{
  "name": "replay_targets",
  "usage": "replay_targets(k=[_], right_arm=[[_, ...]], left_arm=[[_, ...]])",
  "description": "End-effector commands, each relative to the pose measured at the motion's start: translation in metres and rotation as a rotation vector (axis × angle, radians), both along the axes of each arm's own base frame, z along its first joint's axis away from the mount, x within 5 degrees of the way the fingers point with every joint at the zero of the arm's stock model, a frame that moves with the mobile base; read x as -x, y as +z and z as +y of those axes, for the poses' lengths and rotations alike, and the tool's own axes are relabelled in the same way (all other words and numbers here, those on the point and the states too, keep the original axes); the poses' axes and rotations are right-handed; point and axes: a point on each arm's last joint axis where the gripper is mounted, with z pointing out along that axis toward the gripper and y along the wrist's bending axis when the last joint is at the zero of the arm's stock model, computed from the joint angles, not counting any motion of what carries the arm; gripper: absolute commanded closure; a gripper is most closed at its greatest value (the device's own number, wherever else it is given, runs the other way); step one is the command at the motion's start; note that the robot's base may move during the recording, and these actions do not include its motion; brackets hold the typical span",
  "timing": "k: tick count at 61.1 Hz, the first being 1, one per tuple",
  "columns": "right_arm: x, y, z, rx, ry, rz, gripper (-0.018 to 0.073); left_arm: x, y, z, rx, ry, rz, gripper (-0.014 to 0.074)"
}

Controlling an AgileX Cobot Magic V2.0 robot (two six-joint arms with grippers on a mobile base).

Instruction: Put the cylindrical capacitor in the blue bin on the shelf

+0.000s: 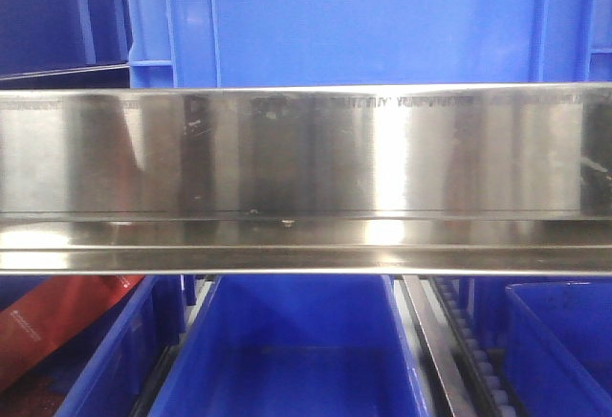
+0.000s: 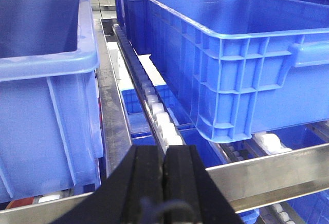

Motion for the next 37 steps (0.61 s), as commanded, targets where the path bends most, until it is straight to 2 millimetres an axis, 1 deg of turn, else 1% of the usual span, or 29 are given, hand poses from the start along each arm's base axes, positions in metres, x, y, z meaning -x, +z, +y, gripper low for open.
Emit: replay_targets(k=[1, 9, 10, 20, 31, 37], right_arm=[[0.023, -0.005, -0.011, -0.04, -0.012, -0.084, 0.0721], [0.055, -0.029, -0.027, -0.081, -0.028, -0.157, 0.0721], [0.057, -0.036, -0.028, -0.081, -0.03, -0.154, 0.0721], [0.094, -0.077, -0.046, -0.097, -0.038, -0.185, 0.0721], [0.12, -0.123, -0.059, -0.127, -0.051, -0.236, 0.0721], [0.132, -0.139, -0.065, -0.151, -0.056, -0.282, 0.0721]], left_arm=[[0.001, 0.002, 0.0, 0.023, 0.001, -0.019, 0.0708], [0.001, 0.002, 0.0, 0.023, 0.001, -0.019, 0.0708], [0.001, 0.002, 0.0, 0.023, 0.001, -0.019, 0.0708], [0.001, 0.002, 0.0, 0.023, 0.001, -0.019, 0.0708], [0.001, 0.002, 0.0, 0.022, 0.002, -0.019, 0.0708], [0.001, 0.002, 0.0, 0.017, 0.005, -0.02, 0.0708]])
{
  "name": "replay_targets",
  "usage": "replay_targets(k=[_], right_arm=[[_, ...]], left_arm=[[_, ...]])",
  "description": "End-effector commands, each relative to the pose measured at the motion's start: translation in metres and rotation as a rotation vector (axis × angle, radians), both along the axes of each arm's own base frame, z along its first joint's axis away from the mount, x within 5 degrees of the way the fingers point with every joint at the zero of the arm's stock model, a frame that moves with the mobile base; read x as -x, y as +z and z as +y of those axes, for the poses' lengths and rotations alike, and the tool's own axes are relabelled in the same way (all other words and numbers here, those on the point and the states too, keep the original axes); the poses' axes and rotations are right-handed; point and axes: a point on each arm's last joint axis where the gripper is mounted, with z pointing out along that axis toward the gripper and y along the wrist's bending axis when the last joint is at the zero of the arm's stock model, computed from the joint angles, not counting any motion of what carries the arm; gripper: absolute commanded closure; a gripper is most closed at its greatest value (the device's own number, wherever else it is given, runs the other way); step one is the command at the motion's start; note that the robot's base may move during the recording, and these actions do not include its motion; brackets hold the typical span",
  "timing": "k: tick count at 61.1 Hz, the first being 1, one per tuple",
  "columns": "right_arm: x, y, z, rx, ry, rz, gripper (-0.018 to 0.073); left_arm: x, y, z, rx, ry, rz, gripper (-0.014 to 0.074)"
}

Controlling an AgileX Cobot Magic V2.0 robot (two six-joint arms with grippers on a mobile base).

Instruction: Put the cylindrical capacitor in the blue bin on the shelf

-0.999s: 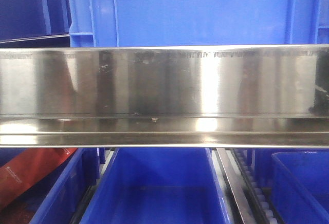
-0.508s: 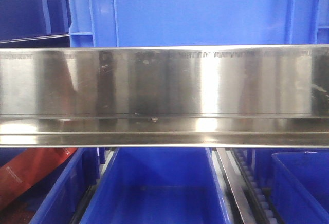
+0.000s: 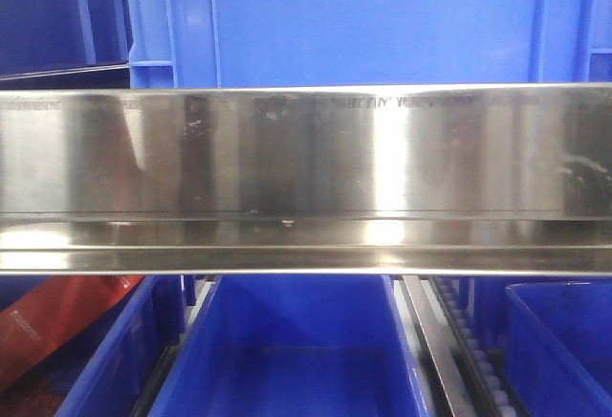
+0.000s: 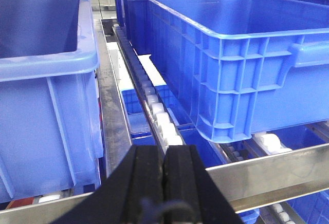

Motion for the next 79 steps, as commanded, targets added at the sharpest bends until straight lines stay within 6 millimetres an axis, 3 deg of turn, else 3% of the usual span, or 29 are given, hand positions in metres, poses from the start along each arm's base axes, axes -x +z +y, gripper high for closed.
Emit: replay_targets(k=[1, 10, 79], right_arm=[[0.008, -0.011, -0.004, -0.028, -0.008, -0.064, 0.0721], [0.016, -0.022, -0.008, -0.043, -0.009, -0.095, 0.0721], [0.017, -0.021, -0.009, -0.05, -0.011, -0.109, 0.0721]], left_arm=[[0.001, 0.002, 0.0, 0.017, 0.005, -0.02, 0.0708], [0.001, 0.002, 0.0, 0.017, 0.005, -0.02, 0.0708], [-0.001, -0.002, 0.004, -0.036, 0.047, -0.019, 0.0708]])
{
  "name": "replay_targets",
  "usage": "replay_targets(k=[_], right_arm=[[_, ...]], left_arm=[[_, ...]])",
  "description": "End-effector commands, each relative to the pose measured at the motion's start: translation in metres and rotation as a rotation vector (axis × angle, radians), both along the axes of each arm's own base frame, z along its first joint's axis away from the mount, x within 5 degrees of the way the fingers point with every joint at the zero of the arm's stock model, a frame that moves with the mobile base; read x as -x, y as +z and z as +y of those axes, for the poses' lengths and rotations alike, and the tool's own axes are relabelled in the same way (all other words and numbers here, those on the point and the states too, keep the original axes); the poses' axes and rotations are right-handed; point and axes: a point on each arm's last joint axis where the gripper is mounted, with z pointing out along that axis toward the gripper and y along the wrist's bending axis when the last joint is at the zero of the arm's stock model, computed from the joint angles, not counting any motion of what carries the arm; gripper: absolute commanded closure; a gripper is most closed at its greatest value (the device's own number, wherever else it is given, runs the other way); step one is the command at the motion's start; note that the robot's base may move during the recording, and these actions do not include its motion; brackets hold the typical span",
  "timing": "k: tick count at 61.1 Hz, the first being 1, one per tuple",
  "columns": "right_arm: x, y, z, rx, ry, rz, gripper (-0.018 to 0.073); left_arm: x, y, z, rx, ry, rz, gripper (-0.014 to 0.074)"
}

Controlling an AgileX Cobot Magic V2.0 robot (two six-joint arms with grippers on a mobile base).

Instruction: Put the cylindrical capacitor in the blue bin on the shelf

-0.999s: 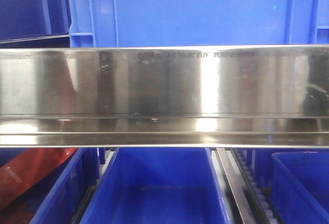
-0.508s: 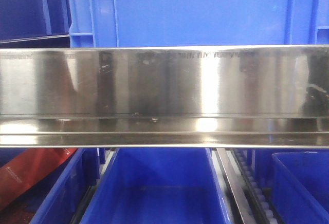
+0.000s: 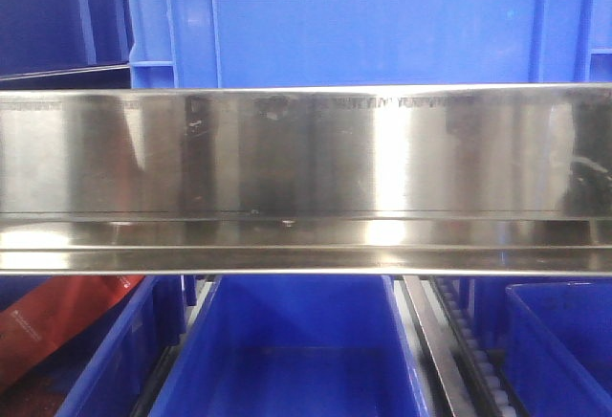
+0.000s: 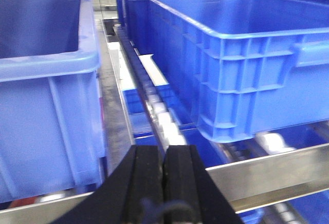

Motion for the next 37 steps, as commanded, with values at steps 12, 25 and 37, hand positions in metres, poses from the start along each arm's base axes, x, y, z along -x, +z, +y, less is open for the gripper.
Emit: replay_targets(k=[12, 25, 37], right_arm=[[0.001, 0.002, -0.001, -0.009, -0.002, -0.03, 0.0721], [0.001, 0.002, -0.001, -0.01, -0.002, -0.031, 0.0721], [0.001, 0.002, -0.001, -0.01, -0.002, -0.031, 0.0721]], left_arm=[[-0.007, -0.021, 0.009, -0.014, 0.178, -0.181, 0.0708], [-0.016, -0.072, 0.012, 0.032, 0.277, -0.214, 0.0708], [-0.032, -0.12, 0.014, 0.047, 0.3, -0.214, 0.0708]])
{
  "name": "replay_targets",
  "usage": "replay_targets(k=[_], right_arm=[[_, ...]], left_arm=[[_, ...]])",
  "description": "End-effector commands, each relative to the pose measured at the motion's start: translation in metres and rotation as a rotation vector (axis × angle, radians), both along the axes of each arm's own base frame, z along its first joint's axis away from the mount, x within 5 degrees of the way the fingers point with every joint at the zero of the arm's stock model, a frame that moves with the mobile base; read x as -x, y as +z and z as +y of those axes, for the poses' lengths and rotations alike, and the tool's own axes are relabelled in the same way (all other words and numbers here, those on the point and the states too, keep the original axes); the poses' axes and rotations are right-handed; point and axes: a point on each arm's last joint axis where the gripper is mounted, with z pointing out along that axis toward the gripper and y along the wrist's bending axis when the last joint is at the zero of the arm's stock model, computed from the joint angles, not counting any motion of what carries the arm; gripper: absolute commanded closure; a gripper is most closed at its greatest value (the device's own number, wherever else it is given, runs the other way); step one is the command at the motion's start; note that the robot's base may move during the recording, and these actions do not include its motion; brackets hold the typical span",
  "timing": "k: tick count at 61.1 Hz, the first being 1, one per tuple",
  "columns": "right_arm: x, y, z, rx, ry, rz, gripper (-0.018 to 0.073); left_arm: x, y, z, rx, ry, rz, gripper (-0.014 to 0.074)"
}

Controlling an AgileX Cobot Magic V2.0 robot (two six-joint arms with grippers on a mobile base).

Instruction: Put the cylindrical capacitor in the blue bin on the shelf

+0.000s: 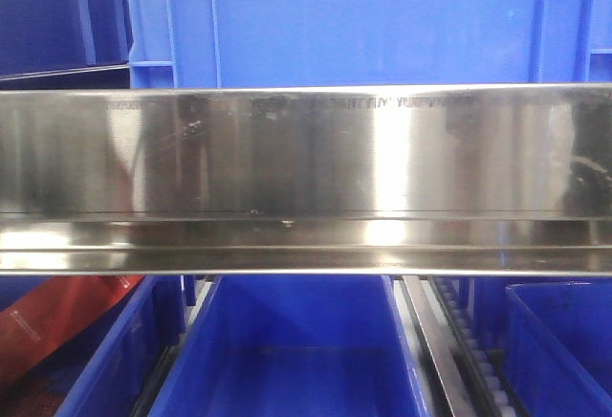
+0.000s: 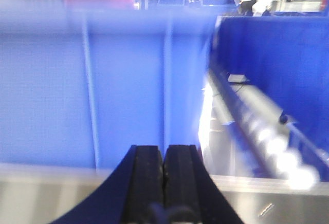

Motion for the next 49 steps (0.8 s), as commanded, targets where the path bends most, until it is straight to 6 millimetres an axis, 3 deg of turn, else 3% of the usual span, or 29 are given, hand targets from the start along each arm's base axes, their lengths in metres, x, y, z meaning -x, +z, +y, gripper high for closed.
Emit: replay_targets(k=[1, 17, 20, 49], right_arm=[[0.001, 0.002, 0.0, -0.007, -0.001, -0.025, 0.0721], [0.001, 0.002, 0.0, -0.007, -0.001, -0.025, 0.0721], [0.001, 0.002, 0.0, -0.007, -0.001, -0.025, 0.0721], [0.001, 0.002, -0.001, -0.008, -0.001, -0.027, 0.0721]], left_arm=[[-0.006, -0.016, 0.001, 0.004, 0.012, -0.043, 0.0708], [-0.018, -0.055, -0.002, 0.014, -0.068, -0.113, 0.0708], [-0.017, -0.051, -0.002, 0.026, -0.074, -0.175, 0.0708], [-0.017, -0.057, 0.0, 0.018, -0.032, -0.115, 0.0708]])
